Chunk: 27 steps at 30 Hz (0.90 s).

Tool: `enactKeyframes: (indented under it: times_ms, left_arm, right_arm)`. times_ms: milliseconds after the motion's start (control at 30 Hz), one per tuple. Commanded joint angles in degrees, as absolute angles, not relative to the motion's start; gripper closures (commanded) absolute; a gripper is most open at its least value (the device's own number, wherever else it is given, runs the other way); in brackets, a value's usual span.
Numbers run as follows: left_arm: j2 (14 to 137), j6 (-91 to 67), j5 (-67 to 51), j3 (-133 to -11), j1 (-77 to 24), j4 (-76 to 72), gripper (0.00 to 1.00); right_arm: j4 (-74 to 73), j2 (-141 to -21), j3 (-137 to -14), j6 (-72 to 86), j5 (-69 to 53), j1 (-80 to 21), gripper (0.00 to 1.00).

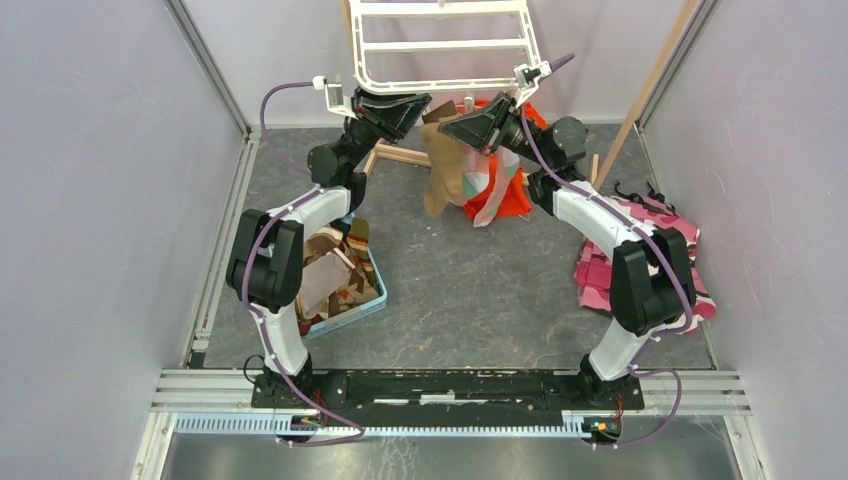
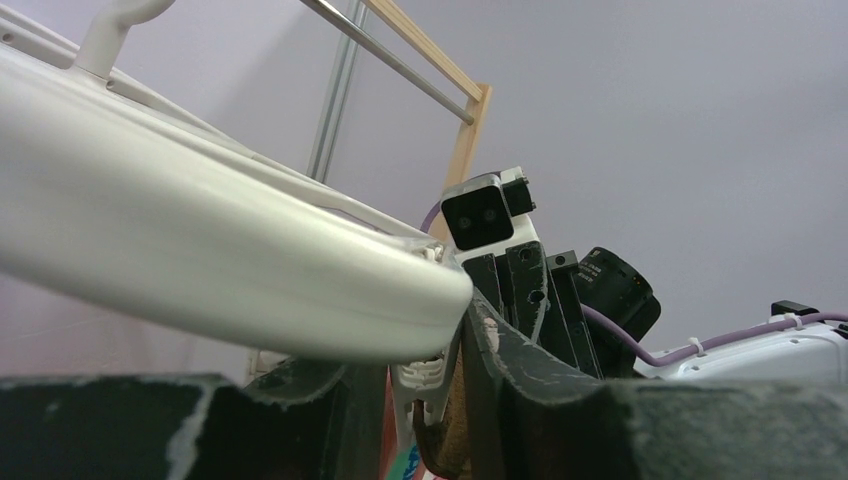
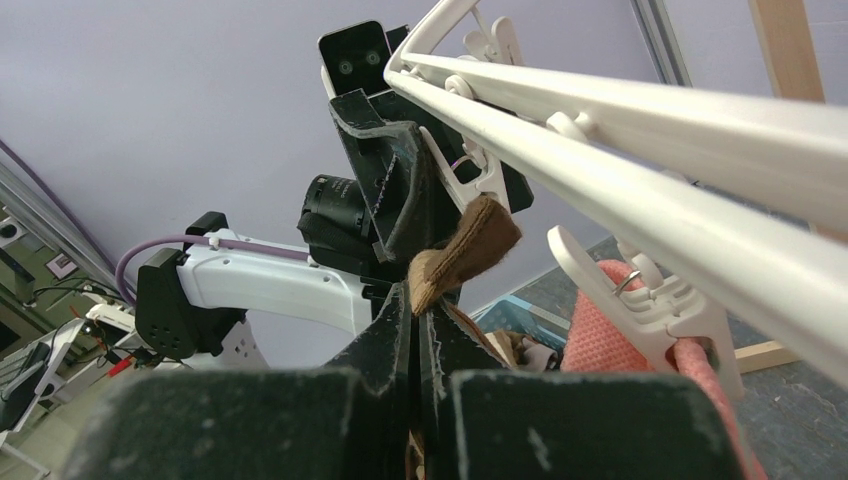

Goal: Clip the socks to the hanger
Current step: Clamp the sock onto the hanger.

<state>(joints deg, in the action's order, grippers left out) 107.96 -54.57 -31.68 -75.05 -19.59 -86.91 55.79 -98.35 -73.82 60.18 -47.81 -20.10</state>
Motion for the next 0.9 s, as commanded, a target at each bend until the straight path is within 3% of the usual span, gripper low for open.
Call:
enactKeyframes:
  times_ms: [0, 300, 467, 633, 867]
  left_arm:
    - [105.33, -54.67, -31.73, -76.11, -19.58, -99.53, 0.57]
    - [104.73, -54.76, -31.53, -75.62, -19.52, -99.56, 0.36]
    - [103.55, -53.96, -31.06, -73.68, -19.52, -99.52, 0.21]
    - [101.1, -51.74, -29.5, -69.08, -19.42, -99.49, 0.06]
    - [96.61, -48.21, -26.61, -61.31, -18.62, -98.0, 0.0]
  right_arm:
    - [57.42, -98.35, -74.55, 59.42, -48.69, -20.32, 1.0]
    - [56.56, -98.2, -74.05, 58.39, -49.2, -20.27, 0.97]
    - [54.48, -97.32, -73.42, 55.9, -49.72, -20.25, 0.82]
    - [50.29, -95.69, -72.03, 51.81, -50.23, -20.22, 0.58]
    - [37.92, -91.81, -70.45, 40.05, -50.15, -20.01, 0.39]
